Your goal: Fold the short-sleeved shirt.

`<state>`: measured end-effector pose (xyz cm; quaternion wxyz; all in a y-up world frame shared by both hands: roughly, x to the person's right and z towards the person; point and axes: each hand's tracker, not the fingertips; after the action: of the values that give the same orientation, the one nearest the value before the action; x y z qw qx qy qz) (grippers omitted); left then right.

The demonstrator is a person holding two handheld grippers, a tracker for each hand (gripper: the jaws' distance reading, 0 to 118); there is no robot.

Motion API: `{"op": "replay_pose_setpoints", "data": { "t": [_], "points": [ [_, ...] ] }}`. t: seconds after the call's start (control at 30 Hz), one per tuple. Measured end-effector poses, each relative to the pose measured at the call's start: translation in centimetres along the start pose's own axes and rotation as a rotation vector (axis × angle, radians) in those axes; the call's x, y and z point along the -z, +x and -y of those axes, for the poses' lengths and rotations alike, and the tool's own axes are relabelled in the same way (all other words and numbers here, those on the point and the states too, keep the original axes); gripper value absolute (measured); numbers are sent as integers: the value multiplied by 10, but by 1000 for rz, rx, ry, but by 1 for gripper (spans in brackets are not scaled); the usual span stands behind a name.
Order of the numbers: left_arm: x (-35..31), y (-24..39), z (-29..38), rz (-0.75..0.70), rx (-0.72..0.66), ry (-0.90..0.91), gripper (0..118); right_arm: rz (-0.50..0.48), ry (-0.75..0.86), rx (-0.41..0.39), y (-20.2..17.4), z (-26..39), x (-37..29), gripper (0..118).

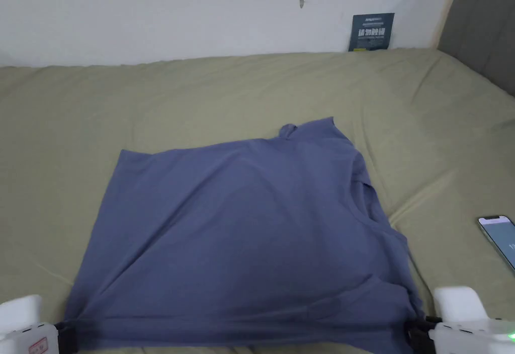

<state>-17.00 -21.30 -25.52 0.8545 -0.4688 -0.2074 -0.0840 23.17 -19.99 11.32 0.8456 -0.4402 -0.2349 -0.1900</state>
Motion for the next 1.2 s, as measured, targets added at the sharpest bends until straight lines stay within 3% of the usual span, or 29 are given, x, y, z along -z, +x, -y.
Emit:
{"op": "replay_pose_setpoints", "data": {
  "t": [0.2,0.5,0.9,1.2],
  "points": [
    [-16,-10,-8,50,-33,23,9,-48,57,44,6,-9,-27,9],
    [-35,-3,-53,66,2,107,9,-51,134,-8,-6,-57,-42,9],
    [-2,18,-147,60,15,165,9,-61,176,0,-2,-165,-5,9],
    [48,33,-197,39,25,135,9,-55,106,57,11,-224,59,9]
  ]
}}
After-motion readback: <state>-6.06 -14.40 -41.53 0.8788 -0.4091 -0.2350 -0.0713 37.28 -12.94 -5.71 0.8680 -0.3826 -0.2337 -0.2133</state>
